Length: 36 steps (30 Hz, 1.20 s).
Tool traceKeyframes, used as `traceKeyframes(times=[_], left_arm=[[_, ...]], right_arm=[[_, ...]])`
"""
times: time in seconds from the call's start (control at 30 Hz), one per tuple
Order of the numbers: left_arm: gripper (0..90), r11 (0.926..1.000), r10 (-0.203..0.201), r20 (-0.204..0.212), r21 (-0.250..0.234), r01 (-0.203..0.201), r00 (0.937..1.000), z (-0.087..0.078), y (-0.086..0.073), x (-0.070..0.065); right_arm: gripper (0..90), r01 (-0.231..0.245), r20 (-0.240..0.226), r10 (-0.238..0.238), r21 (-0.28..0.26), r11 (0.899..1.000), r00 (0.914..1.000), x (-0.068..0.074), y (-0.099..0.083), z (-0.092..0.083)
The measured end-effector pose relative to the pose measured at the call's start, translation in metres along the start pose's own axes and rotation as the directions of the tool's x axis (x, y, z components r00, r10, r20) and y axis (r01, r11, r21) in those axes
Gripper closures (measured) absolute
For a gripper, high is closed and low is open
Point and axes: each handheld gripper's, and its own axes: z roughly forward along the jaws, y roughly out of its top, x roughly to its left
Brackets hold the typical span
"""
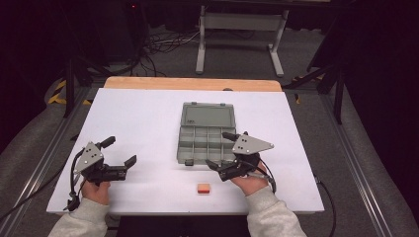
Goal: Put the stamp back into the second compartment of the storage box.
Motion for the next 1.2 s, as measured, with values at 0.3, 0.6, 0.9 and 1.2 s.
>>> traceKeyframes(times=[0.3, 0.6, 0.9, 1.2], left_arm=[[0.9, 1.0000, -0.001, 0.001, 0.000, 0.001, 1.0000, 0.000, 0.000, 0.000], [0.9, 1.0000, 0.002, 0.003, -0.001, -0.002, 1.0000, 0.000, 0.000, 0.000], [0.9, 1.0000, 0.003, 0.004, -0.001, -0.003, 1.0000, 0.000, 0.000, 0.000], [0.9, 1.0000, 0.003, 0.006, -0.003, -0.003, 1.0000, 0.000, 0.000, 0.000]], right_arm=[[1.0, 0.034, -0.065, -0.031, 0.039, 0.999, 0.9974, 0.005, 0.009, 0.012], [0.1, 0.055, -0.162, -0.034, 0.124, 0.991, 0.9861, 0.009, 0.013, 0.022], [1.5, 0.111, -0.231, -0.051, 0.254, 0.961, 0.9715, 0.016, 0.017, 0.029], [3.2, 0.166, -0.289, -0.063, 0.345, 0.924, 0.9551, 0.020, 0.017, 0.035]])
